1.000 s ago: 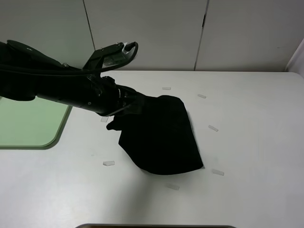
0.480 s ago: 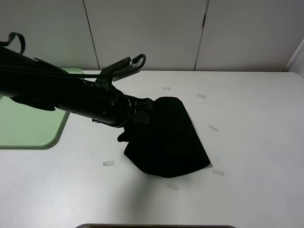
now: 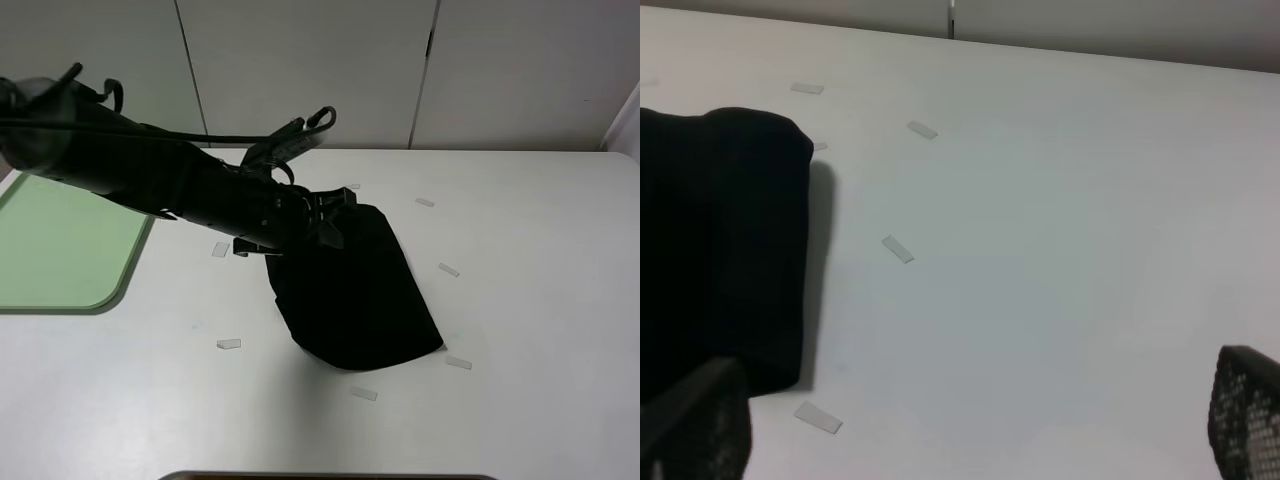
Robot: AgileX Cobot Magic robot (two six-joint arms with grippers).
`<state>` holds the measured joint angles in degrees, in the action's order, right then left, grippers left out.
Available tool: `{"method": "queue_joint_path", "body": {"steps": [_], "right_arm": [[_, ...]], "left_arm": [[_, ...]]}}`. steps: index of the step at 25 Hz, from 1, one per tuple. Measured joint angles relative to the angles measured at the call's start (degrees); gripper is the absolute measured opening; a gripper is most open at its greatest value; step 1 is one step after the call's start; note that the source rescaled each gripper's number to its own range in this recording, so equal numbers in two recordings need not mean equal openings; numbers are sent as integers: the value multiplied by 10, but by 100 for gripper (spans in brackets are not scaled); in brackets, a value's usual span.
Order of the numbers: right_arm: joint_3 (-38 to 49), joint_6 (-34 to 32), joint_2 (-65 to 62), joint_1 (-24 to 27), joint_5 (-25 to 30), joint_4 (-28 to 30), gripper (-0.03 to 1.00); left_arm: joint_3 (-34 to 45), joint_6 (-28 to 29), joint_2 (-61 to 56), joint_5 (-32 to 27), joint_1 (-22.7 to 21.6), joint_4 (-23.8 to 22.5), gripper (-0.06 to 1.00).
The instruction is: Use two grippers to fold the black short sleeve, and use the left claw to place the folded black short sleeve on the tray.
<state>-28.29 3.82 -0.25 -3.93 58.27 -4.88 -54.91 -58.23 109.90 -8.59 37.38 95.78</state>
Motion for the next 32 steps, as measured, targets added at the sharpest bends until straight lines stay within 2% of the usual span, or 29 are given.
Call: {"method": "queue_joint_path", "body": {"steps": [9, 16, 21, 25, 27, 32], "right_arm": [[0, 0, 0, 0, 0, 0, 100], [0, 0, 0, 0, 0, 0, 100], [0, 0, 0, 0, 0, -1, 100], [0, 0, 0, 0, 0, -1, 100], [0, 0, 0, 0, 0, -1, 100], [0, 0, 0, 0, 0, -1, 100]], "left_arm": [[-84, -1, 74, 0, 44, 7, 11], [-100, -46, 85, 0, 58, 9, 11], [-100, -86, 85, -1, 58, 10, 20], [-107, -170, 85, -4, 59, 10, 37], [-121, -260, 85, -10, 59, 8, 43], [-162, -361, 85, -17, 59, 8, 45]]}}
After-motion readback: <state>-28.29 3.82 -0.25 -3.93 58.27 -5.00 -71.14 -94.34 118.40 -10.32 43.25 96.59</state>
